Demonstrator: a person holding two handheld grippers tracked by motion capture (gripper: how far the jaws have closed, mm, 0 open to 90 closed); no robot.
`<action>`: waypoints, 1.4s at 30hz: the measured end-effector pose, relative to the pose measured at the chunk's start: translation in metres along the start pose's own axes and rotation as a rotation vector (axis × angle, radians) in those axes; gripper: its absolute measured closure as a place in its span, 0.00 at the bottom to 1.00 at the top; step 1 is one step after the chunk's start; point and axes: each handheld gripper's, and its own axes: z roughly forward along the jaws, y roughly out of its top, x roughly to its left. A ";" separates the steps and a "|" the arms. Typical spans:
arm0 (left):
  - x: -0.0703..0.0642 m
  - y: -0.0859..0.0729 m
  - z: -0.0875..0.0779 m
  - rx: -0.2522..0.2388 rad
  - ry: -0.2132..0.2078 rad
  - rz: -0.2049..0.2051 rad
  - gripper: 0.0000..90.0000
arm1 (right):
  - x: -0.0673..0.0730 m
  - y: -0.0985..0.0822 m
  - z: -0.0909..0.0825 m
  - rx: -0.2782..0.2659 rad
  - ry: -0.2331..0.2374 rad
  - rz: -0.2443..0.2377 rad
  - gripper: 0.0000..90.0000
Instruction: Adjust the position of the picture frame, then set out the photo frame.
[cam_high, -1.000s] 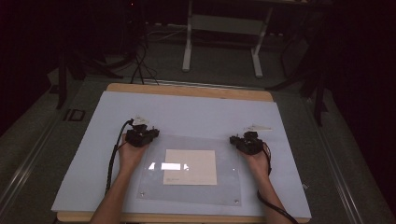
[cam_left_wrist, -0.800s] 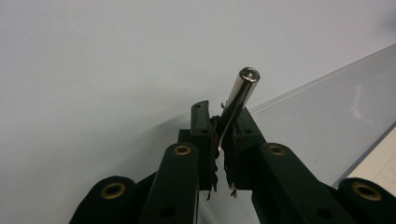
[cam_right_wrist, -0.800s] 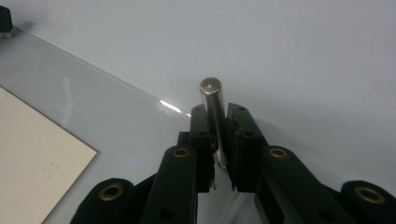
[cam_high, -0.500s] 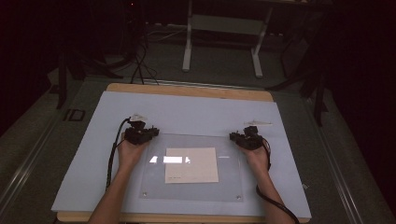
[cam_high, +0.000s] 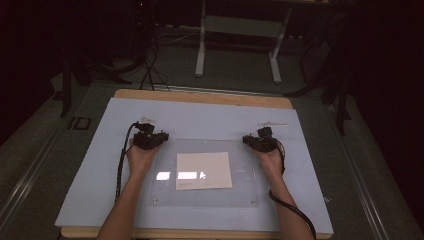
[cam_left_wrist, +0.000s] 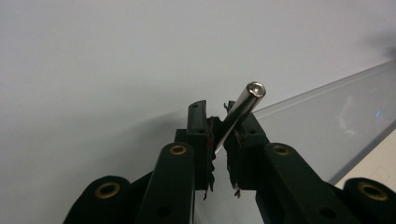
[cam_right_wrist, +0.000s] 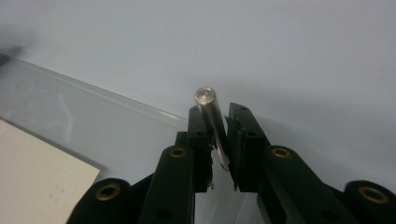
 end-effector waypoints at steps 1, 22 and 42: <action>0.000 0.000 0.000 -0.002 -0.002 0.000 0.88 | -0.003 -0.004 0.003 -0.003 0.012 0.020 0.89; 0.003 -0.005 0.002 -0.040 -0.024 -0.037 0.86 | -0.004 -0.010 0.002 -0.020 0.024 0.027 0.87; 0.006 -0.007 -0.030 -0.203 -0.069 0.001 0.64 | -0.002 -0.010 -0.002 -0.044 0.014 -0.004 0.77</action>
